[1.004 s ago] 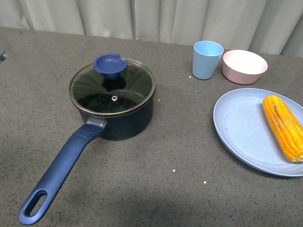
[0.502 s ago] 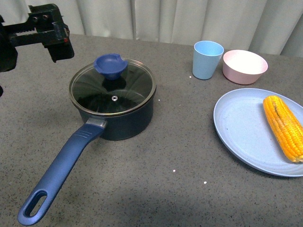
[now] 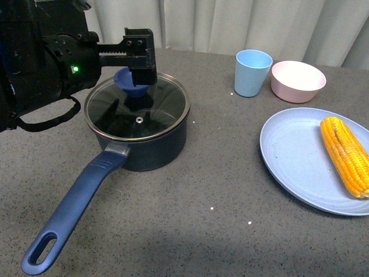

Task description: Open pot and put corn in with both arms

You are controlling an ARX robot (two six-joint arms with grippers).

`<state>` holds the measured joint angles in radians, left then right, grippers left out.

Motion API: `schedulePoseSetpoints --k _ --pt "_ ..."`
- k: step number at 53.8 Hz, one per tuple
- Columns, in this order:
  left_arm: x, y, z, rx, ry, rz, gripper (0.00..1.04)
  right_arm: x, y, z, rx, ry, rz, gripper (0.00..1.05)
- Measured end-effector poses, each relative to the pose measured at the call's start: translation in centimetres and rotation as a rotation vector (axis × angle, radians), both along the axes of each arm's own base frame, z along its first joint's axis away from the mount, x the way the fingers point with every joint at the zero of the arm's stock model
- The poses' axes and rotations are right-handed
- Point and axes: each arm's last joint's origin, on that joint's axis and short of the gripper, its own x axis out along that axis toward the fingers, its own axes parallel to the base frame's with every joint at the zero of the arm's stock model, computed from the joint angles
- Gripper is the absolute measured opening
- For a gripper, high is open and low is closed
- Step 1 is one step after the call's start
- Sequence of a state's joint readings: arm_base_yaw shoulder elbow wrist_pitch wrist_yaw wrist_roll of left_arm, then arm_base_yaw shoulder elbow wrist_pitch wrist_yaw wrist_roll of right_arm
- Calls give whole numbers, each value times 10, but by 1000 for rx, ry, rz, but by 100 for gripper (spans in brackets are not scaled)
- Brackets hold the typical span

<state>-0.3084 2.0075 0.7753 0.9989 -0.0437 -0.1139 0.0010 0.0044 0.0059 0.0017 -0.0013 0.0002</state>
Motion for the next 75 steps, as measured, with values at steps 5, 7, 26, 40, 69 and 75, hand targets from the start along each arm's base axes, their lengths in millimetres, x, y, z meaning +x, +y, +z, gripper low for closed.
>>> schedulePoseSetpoints --k 5,7,26,40,69,75 --pt "3 -5 -3 11 7 -13 98 0 0 0 0 0 0 96" --pt "4 -6 -5 16 11 -19 98 0 0 0 0 0 0 96" --pt "7 -13 -20 79 39 -55 98 0 0 0 0 0 0 96" --pt "6 -14 -27 101 51 -67 66 0 0 0 0 0 0 96" --pt "1 31 30 52 -105 52 62 0 0 0 0 0 0 96" --pt "-3 77 12 75 -61 144 62 0 0 0 0 0 0 96"
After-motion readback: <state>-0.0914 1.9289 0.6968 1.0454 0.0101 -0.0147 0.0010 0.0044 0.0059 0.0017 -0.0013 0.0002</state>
